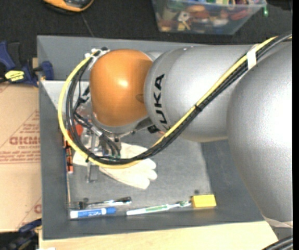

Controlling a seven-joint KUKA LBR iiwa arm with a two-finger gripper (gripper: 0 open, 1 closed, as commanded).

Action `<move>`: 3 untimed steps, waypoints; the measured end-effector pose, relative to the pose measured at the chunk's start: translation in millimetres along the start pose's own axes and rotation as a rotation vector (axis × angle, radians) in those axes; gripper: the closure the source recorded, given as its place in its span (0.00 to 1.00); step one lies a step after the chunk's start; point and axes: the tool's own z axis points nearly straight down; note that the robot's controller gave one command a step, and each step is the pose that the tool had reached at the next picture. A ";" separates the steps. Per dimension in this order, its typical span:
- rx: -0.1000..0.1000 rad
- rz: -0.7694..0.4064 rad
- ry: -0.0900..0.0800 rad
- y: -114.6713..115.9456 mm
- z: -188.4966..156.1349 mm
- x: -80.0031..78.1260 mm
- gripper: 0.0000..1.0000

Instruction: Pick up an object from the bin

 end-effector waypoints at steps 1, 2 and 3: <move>-0.002 0.006 -0.008 -1.5 -5.0 -1.9 0.00; -0.004 0.172 -0.010 -47.4 105.1 -23.7 0.00; -0.007 0.165 -0.014 -67.9 128.9 -35.0 0.00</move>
Offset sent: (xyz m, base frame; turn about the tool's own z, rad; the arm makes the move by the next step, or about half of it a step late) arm 0.0256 -0.0569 -0.1304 0.2099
